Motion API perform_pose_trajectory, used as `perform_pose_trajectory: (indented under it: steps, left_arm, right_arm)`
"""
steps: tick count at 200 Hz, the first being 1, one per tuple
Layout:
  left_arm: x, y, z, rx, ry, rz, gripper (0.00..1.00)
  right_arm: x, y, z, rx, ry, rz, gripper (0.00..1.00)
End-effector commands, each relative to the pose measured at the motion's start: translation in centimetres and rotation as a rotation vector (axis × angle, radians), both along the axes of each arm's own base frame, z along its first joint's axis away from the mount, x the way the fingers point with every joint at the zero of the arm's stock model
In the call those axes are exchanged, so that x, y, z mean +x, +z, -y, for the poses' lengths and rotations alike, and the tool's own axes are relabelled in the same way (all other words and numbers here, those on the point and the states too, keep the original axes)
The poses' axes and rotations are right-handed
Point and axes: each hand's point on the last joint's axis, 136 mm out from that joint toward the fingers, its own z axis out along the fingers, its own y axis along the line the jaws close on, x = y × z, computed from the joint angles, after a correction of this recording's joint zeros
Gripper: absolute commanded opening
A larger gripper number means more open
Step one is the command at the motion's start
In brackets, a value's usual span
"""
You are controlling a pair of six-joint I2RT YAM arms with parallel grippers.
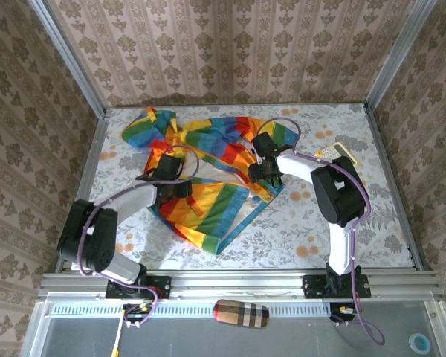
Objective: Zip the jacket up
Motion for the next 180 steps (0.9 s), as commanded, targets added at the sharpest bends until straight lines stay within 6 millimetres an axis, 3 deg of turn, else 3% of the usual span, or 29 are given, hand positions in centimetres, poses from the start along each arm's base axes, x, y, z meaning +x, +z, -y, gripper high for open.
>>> perform_pose_trajectory:
  steps: [1,33,57,117,151,180]
  left_arm:
    - [0.7,0.0,-1.3,0.027,0.080,-0.044,0.56]
    - [2.0,-1.6,-2.6,0.005,0.110,-0.107,0.50]
    - [3.4,-2.2,-2.6,-0.004,0.099,-0.143,0.44]
    - [8.4,-3.2,0.3,-0.008,-0.021,-0.231,0.26]
    - [10.6,-3.1,3.7,-0.029,-0.110,-0.236,0.22]
    - [11.8,-2.5,7.2,-0.048,-0.184,-0.209,0.22]
  right_arm:
    - [-2.2,-1.3,1.3,-0.052,-0.037,-0.099,0.45]
    - [-5.0,-2.8,2.0,-0.049,-0.065,-0.197,0.16]
    - [-7.2,-3.2,2.4,-0.031,-0.095,-0.233,0.06]
    - [-12.9,-2.2,1.4,0.006,-0.096,-0.219,0.03]
    - [-15.3,-1.2,0.2,0.032,-0.099,-0.196,0.02]
    - [-16.0,-0.4,-2.0,0.057,-0.075,-0.176,0.02]
